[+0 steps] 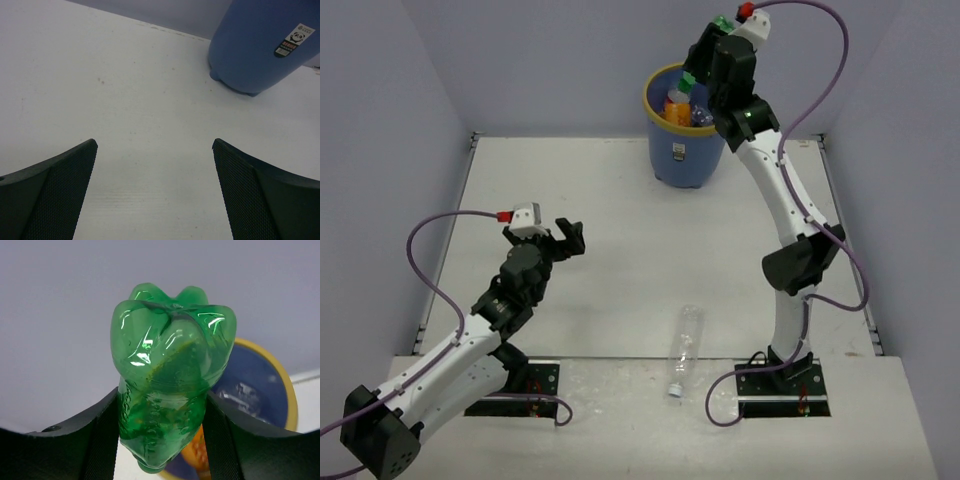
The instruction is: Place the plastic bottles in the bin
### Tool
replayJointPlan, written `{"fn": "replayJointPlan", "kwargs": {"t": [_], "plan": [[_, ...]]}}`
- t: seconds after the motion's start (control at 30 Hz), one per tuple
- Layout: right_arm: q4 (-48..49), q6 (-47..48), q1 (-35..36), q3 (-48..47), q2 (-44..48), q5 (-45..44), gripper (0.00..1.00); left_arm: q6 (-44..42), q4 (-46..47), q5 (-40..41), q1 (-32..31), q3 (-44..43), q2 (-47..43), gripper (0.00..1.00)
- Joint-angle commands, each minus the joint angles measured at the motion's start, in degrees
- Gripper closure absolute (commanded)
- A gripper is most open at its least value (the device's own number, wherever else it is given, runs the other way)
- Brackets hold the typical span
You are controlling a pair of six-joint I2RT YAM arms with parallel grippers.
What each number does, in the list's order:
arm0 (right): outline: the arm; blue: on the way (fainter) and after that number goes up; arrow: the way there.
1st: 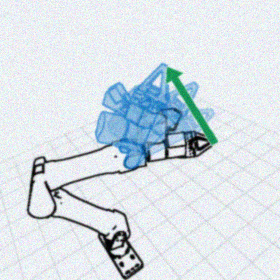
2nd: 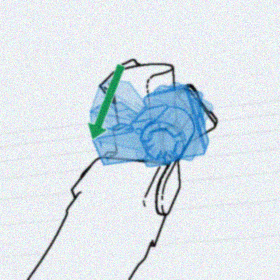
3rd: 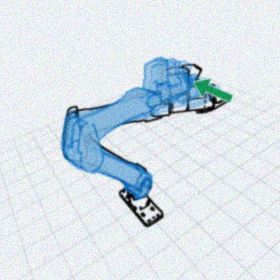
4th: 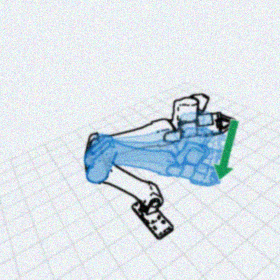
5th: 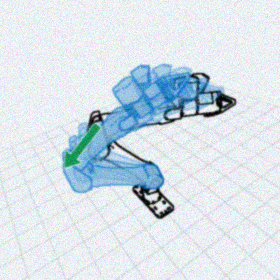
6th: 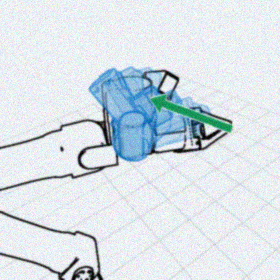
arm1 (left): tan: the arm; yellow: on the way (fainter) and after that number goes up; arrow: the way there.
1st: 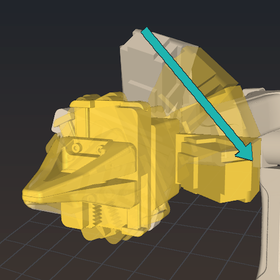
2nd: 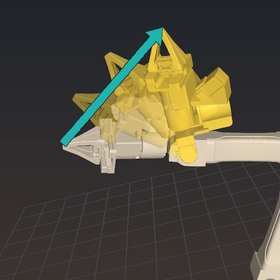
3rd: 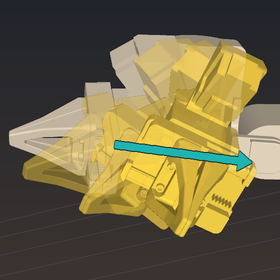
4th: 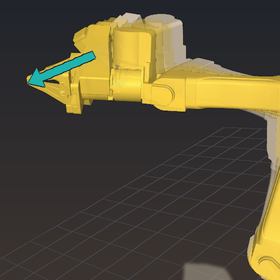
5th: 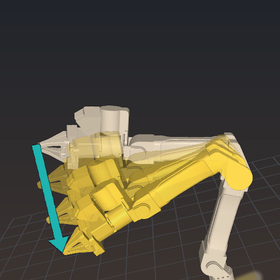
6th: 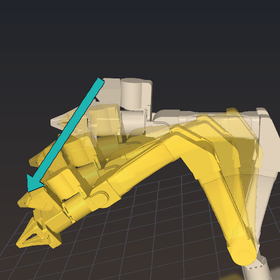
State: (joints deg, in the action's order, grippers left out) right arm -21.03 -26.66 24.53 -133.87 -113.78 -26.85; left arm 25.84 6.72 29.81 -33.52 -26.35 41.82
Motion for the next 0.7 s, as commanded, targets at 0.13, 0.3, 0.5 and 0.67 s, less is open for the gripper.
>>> {"fn": "replayJointPlan", "kwargs": {"t": [0.13, 0.3, 0.5, 0.67], "plan": [[15.29, 10.32, -1.31, -2.92, -7.84, -3.70, 0.01, -1.34, 6.46, -9.18, 0.12, -0.41, 5.37, 0.00], [13.56, 13.87, -1.24, -2.08, -6.52, -5.19, 0.01, -1.85, 6.90, -11.58, 0.12, -1.40, 7.89, 0.00], [13.16, 15.42, -1.24, 4.87, 0.29, -5.98, 0.01, -2.13, 7.41, -15.27, 0.07, -2.31, 10.52, 0.00], [6.16, 14.28, -1.25, 6.48, 6.09, -3.37, 0.01, -2.03, 6.65, -19.72, 0.12, -3.77, 13.68, 0.00]]}}
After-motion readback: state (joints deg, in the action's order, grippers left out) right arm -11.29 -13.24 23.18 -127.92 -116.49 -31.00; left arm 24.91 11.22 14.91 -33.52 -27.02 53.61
